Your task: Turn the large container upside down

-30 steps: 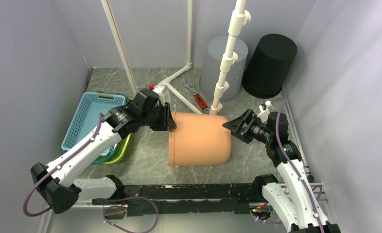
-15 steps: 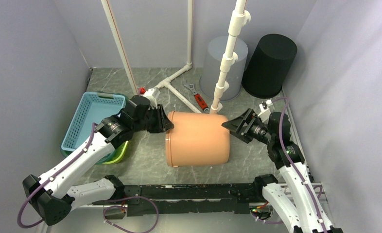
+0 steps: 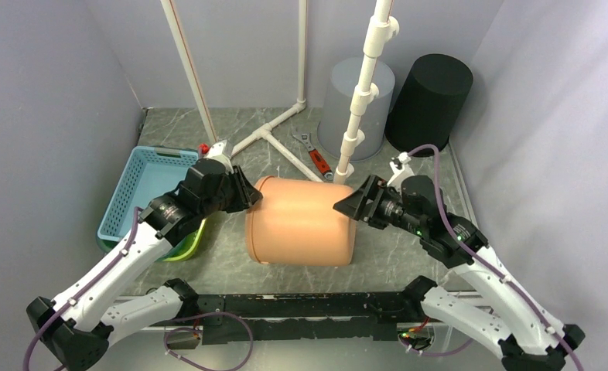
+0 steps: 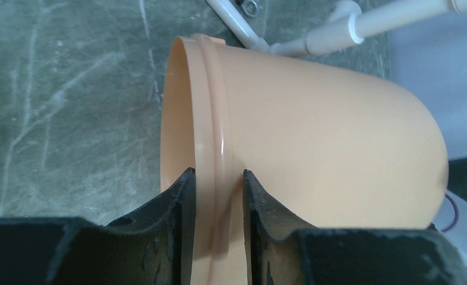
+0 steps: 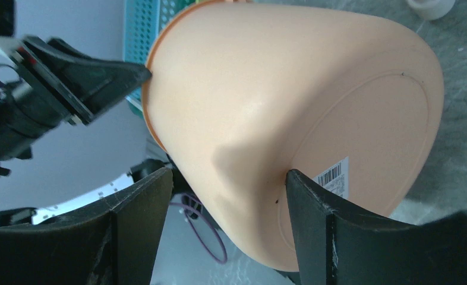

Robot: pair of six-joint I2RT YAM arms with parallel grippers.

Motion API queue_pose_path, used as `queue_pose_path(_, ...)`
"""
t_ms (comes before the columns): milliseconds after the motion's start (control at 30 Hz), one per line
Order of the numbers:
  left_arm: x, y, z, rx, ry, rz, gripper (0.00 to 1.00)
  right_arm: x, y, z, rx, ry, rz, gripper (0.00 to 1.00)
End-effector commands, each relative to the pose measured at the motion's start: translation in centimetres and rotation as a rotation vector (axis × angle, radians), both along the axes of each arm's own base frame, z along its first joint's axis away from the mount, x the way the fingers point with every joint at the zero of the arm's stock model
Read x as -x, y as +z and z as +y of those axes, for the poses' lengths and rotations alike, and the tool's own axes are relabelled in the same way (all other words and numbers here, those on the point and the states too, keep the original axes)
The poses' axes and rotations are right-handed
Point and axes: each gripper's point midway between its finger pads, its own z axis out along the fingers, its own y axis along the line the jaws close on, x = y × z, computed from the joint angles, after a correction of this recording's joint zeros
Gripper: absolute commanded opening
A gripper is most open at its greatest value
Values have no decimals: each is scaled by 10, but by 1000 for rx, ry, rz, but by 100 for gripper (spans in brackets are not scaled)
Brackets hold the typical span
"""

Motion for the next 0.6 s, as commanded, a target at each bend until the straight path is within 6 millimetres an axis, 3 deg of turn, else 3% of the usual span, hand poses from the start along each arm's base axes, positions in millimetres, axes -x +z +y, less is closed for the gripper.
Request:
queue_pose_path(0, 33, -27, -13, 9, -97, 155, 32, 11, 80, 47, -173, 134, -131, 70)
queue_pose_path(167, 30, -34, 4, -5, -12, 167, 32, 5, 87, 61, -85, 110, -143, 69)
queue_pose_path(400, 24, -33, 11, 64, 25, 160, 33, -2, 107, 77, -37, 81, -178, 69)
queue_pose_path(567, 17, -38, 6, 131, 29, 174, 33, -2, 97, 105, 33, 111, -154, 69)
